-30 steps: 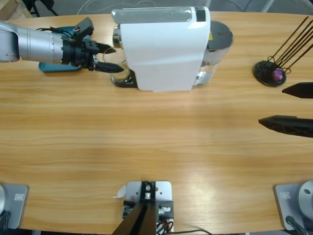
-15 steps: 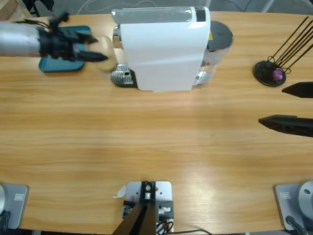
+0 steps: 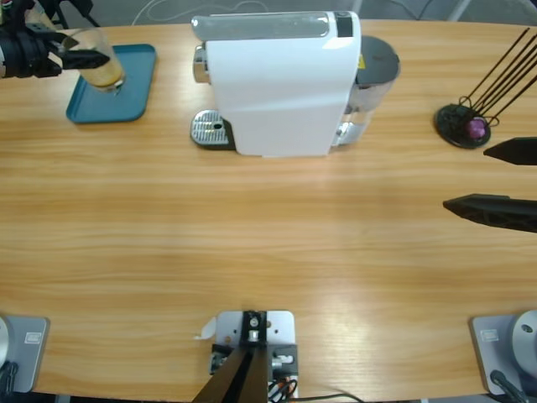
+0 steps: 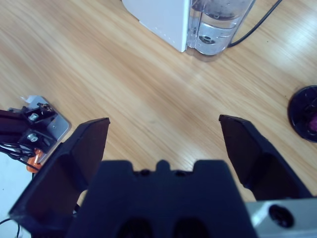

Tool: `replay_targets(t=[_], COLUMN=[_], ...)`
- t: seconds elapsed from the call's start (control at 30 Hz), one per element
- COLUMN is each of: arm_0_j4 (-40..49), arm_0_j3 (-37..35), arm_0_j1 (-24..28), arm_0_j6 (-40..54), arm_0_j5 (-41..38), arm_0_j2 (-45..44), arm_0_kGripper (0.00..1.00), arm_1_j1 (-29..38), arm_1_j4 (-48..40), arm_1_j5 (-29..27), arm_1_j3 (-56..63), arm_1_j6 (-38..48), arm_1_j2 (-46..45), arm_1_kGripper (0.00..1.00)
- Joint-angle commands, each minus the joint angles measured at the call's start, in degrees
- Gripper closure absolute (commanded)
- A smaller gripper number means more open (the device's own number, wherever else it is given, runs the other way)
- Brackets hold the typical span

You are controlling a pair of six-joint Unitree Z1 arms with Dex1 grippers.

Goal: Pour coffee

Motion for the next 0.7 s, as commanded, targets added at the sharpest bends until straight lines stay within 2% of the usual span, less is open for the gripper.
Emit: replay_targets(t=[0.03,0.23,0.7], arm_0_j4=[-1.9,-4.6,-6.8], arm_0_j3=[-5.3,-7.3,-6.9], arm_0_j1=[1.6,2.9,2.0], arm_0_j6=[-11.8,-16.5,-16.4], arm_0_j5=[10.4,12.1,11.1], arm_0_j2=[9.6,16.1,18.2], arm_0_kGripper=[1.0,1.0,1.0], arm_1_j1=[0.6,0.6,0.6], arm_1_j4=[-0.4,-0.4,-0.3], arm_1_j5=[-0.6,-0.6,-0.4], arm_1_j3=[1.6,1.6,1.5], arm_1_j6=[-0.4,-0.4,-0.4], arm_1_j2=[0.3,0.2,0.4], arm_1_kGripper=[0.004,0.004,0.009])
